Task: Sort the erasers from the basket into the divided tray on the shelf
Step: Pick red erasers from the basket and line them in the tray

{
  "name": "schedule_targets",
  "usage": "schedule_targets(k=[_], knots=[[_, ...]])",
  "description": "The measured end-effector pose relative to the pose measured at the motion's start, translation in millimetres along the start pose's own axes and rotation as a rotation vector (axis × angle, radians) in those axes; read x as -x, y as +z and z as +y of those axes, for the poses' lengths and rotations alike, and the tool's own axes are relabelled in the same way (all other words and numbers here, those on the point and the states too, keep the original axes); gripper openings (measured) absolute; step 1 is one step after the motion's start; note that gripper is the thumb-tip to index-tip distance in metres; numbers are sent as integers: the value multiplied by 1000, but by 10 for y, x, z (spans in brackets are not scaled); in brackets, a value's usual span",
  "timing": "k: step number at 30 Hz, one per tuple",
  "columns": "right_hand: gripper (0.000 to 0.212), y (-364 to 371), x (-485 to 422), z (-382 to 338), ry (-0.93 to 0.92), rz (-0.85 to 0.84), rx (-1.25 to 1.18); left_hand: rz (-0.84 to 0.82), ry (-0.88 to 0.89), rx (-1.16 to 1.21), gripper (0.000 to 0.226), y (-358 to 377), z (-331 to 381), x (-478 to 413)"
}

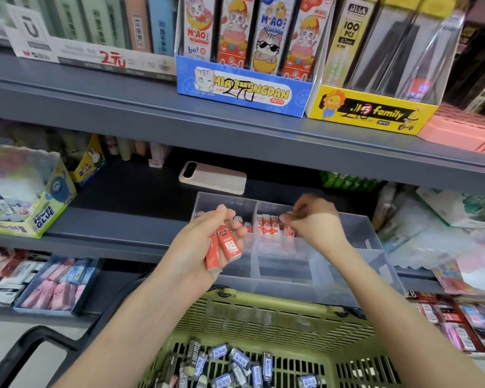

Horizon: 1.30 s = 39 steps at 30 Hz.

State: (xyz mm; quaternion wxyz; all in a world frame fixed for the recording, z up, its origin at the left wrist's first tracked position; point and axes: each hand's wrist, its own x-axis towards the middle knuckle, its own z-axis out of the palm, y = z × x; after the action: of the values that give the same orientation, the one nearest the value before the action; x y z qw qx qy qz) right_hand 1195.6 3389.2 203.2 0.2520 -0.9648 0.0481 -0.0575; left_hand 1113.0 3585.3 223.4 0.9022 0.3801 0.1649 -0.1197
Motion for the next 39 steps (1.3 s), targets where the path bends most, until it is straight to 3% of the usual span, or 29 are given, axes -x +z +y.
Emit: schedule_targets(k=[6,8,11,14,19,25,29,33,39], knots=[[20,36,-24,-98,-73,-209,252,0,-93,202,14,26,8,-30],[20,-36,87,-133,-111,-114,269,-14,-87,209,13,15,-5,-43],[24,-131,435,-272,-261,88,-53,-36,-30,183,13,-1,-32,-61],[20,-170,833,-577,-345,-141,-386,-44,36,102,14,-14,-64,-67],[9,-118,897,-691,-206,-295,-558,-124,176,-208,23,-16,-85,-16],[8,-191,763,-517,-146,-181,-670,-124,172,-821,18,8,162,-166],[18,-218,715,-388,-72,-126,-770,-41,223,-968,7,73,363,-385],[6,-255,691,-139,-66,2,-698,-2,471,-1424,5,124,503,-625],[10,-171,730,67,-113,-57,-564,-74,421,-1688,9,202,378,-886]])
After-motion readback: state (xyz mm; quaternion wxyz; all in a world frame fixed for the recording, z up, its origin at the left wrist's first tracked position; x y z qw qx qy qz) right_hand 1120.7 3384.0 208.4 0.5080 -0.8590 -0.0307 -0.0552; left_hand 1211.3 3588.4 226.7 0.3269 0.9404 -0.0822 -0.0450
